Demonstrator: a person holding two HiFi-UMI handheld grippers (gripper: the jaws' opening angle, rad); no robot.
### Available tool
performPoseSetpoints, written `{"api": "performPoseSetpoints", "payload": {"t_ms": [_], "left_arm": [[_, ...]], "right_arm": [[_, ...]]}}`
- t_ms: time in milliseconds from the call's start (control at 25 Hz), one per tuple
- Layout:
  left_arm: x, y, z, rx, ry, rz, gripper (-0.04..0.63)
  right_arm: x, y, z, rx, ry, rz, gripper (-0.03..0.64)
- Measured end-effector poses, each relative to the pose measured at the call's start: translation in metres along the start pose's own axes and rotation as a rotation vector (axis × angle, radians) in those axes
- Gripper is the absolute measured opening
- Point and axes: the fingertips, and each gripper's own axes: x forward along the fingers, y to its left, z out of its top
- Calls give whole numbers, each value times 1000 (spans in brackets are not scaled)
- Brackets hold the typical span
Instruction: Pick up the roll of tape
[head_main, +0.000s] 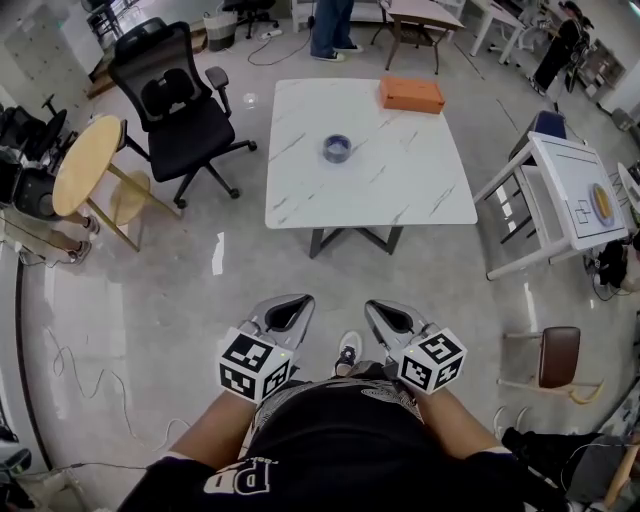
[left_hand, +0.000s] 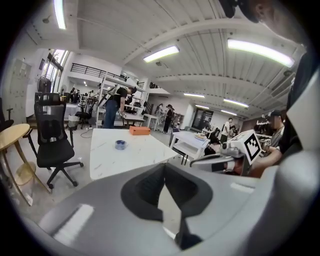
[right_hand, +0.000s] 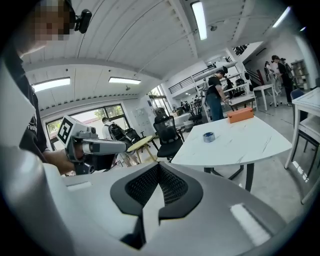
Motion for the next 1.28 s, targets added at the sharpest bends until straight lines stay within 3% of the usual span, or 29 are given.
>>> {"api": "performPoseSetpoints", "payload": {"t_ms": [280,600,960,1280], "left_arm": [[47,5,24,-66,16,5,58],[99,14,51,-43,2,64,58],[113,20,50,-63,42,99,58],[128,43,62,-62,34,74,58]], "right_arm": [[11,-48,28,-3,0,41,-2],[17,-103,45,-4,10,77,-2],[32,-112,50,4,30,125,-2],[51,-125,60,-8,45,95,-2]]}}
